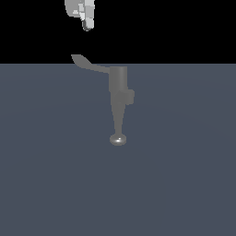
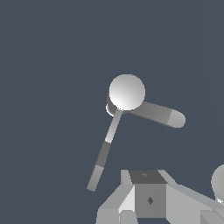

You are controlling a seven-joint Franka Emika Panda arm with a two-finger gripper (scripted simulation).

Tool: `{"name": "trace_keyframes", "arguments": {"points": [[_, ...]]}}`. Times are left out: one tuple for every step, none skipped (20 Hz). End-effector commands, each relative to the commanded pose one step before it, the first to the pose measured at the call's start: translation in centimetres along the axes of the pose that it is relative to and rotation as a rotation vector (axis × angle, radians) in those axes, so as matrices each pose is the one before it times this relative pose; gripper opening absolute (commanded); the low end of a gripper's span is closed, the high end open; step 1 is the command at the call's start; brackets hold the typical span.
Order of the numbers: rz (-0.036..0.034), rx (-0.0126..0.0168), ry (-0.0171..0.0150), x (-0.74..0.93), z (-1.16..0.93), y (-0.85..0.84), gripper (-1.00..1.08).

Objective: Turn on the faucet by rotating a designated handle.

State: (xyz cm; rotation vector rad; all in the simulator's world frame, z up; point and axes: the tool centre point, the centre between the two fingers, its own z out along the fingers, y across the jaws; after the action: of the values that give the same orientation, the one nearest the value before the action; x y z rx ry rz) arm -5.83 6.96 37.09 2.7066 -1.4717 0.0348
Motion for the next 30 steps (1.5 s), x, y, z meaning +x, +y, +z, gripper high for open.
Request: {"name": "trace_keyframes", "arguments": {"points": [[0.05440,0.00475,-0.00442,0.002,0.911,-1.112,-1.00],[0.02123,0.00181,-0.00213,-0.029,0.370,-0.428,-1.00],[0.02126,0.00183,-0.00230,-0.042,0.375,-0.423,-1.00],[0.02129,0.00185,-0.00248,-0.055,0.379,-0.419,-1.00],[0.02133,0.00185,-0.00266,-0.067,0.383,-0.414,-1.00],[0.02137,0.00185,-0.00284,-0.079,0.387,-0.408,-1.00],[0.02114,0.00182,-0.00299,-0.090,0.386,-0.397,-1.00],[0.02018,0.00171,-0.00301,-0.096,0.371,-0.372,-1.00],[0.01913,0.00160,-0.00300,-0.100,0.354,-0.347,-1.00],[0.01807,0.00149,-0.00296,-0.102,0.336,-0.322,-1.00],[0.01701,0.00137,-0.00289,-0.103,0.318,-0.297,-1.00],[0.01594,0.00126,-0.00281,-0.102,0.300,-0.274,-1.00],[0.01487,0.00115,-0.00271,-0.100,0.281,-0.251,-1.00],[0.01379,0.00104,-0.00258,-0.097,0.261,-0.229,-1.00],[0.01273,0.00094,-0.00244,-0.092,0.242,-0.207,-1.00],[0.01163,0.00084,-0.00228,-0.087,0.222,-0.187,-1.00],[0.01051,0.00074,-0.00210,-0.083,0.201,-0.167,-1.00],[0.00945,0.00065,-0.00192,-0.074,0.181,-0.148,-1.00],[0.00835,0.00056,-0.00172,-0.067,0.160,-0.129,-1.00],[0.00723,0.00048,-0.00151,-0.059,0.139,-0.111,-1.00],[0.00614,0.00040,-0.00130,-0.050,0.118,-0.093,-1.00],[0.00500,0.00032,-0.00106,-0.043,0.097,-0.075,-1.00],[0.00387,0.00024,-0.00083,-0.035,0.075,-0.058,-1.00],[0.00286,0.00018,-0.00062,-0.020,0.054,-0.041,-1.00],[0.00165,0.00010,-0.00036,-0.016,0.032,-0.025,-1.00],[0.00067,0.00004,-0.00015,0.003,0.010,-0.008,-1.00],[0.00000,0.00000,0.00000,0.000,0.000,0.000,-1.00],[0.00000,0.00000,0.00000,0.000,0.000,0.000,-1.00],[0.00000,0.00000,0.00000,0.000,0.000,0.000,-1.00],[-0.00091,-0.00033,0.00012,0.000,-0.001,0.015,-1.00]]}}
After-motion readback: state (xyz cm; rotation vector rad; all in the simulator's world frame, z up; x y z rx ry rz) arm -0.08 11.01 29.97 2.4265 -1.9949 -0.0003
